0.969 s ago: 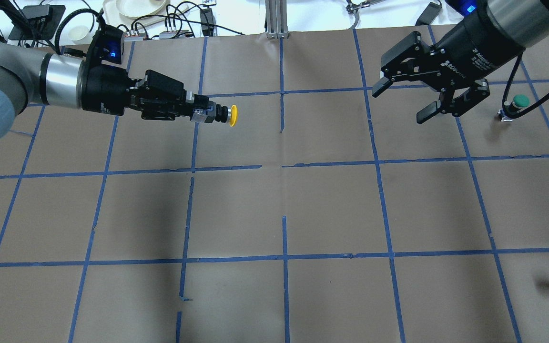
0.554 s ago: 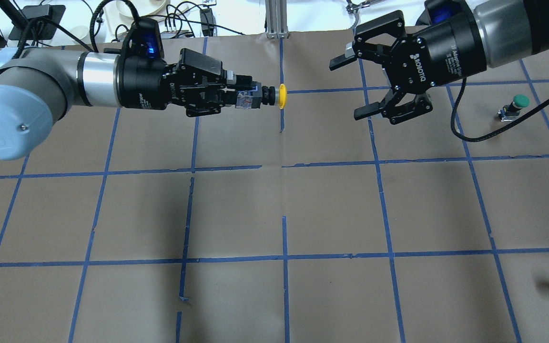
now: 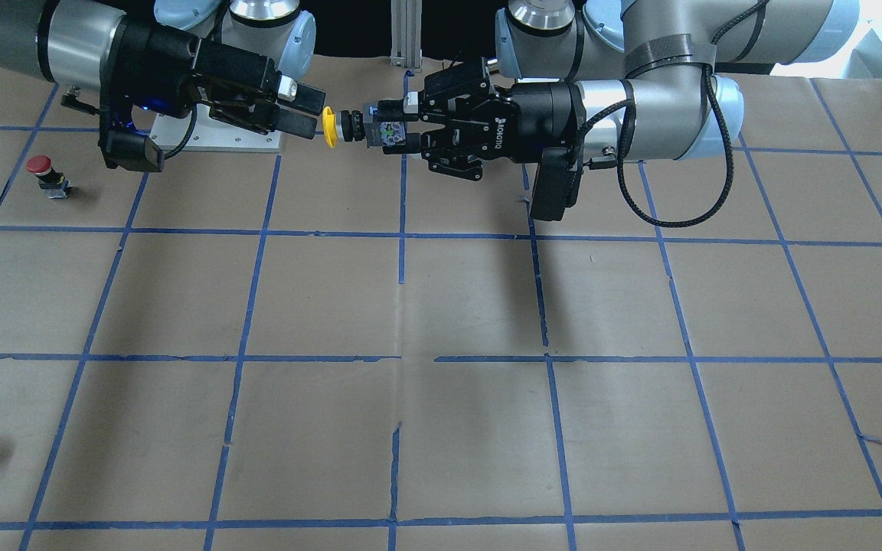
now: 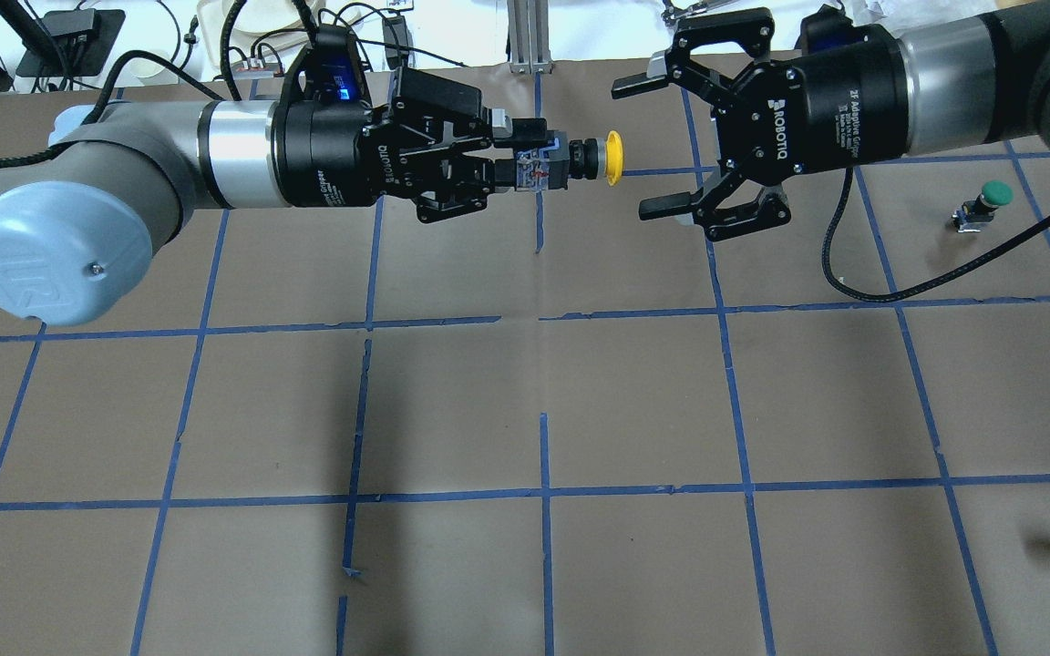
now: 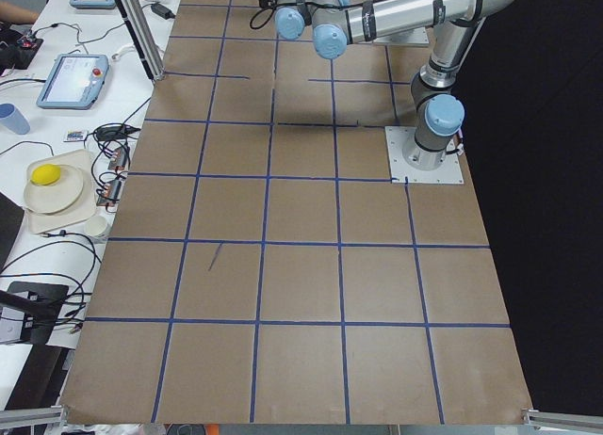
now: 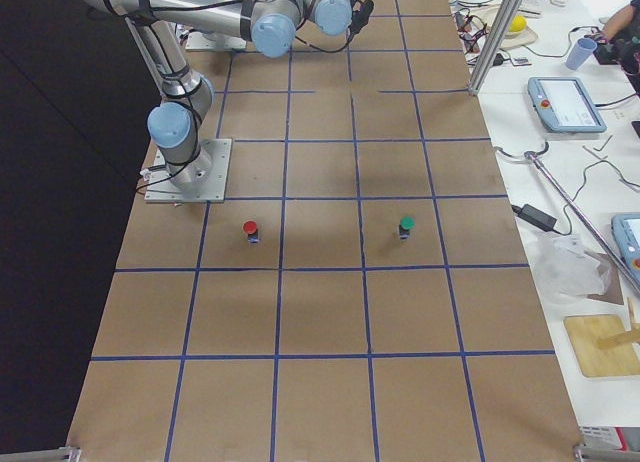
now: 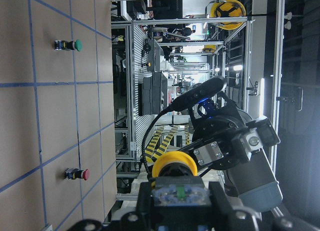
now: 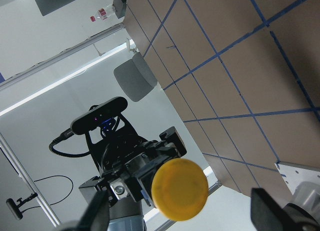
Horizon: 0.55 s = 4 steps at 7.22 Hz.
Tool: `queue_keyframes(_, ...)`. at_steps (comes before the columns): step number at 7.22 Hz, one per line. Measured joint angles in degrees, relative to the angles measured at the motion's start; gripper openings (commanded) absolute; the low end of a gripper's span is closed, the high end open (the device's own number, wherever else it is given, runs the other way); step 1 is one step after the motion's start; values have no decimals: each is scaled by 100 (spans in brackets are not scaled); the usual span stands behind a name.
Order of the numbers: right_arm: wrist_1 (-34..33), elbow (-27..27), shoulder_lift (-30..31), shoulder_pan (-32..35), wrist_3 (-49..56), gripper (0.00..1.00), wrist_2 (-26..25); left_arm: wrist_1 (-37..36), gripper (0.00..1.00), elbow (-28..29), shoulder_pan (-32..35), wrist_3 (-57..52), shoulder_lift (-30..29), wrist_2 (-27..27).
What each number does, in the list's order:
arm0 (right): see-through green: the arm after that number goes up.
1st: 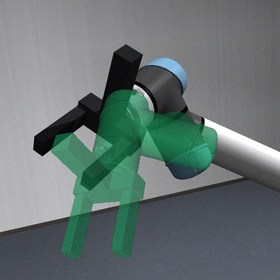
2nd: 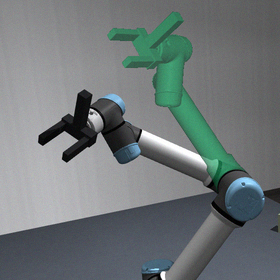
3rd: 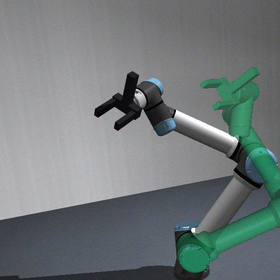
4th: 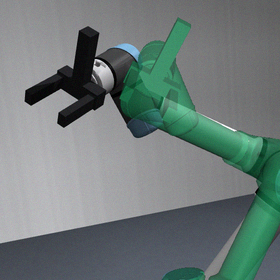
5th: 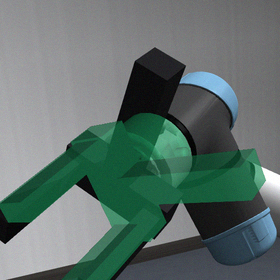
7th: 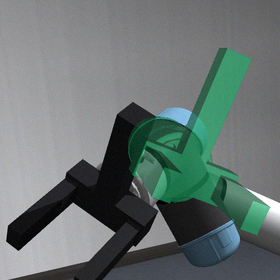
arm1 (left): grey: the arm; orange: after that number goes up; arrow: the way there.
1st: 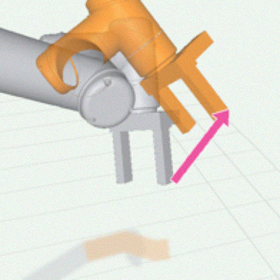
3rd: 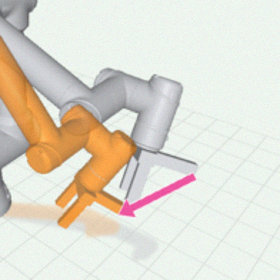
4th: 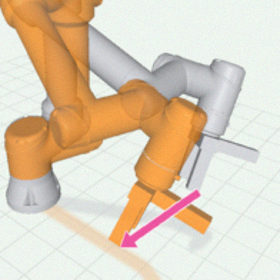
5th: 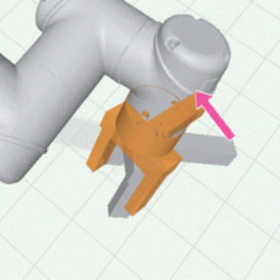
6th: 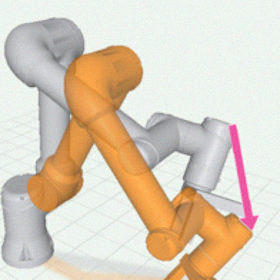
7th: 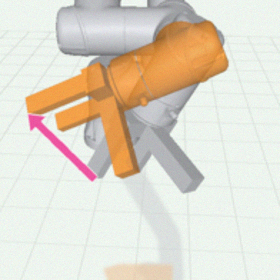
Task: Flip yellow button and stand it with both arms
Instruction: 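Close the right gripper on the yellow button's base beside the left gripper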
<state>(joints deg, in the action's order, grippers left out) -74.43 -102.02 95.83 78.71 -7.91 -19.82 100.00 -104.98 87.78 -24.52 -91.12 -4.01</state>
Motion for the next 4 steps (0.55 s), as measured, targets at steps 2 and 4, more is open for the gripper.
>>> queue_keyframes(2, 26, -1, 11, -3, -413, 91, -38, -8, 3, -10, 5, 72, 32, 119)
queue_keyframes(4, -19, 17, 19, -4, -497, 79, -28, -7, 3, -19, 5, 86, 58, 141)
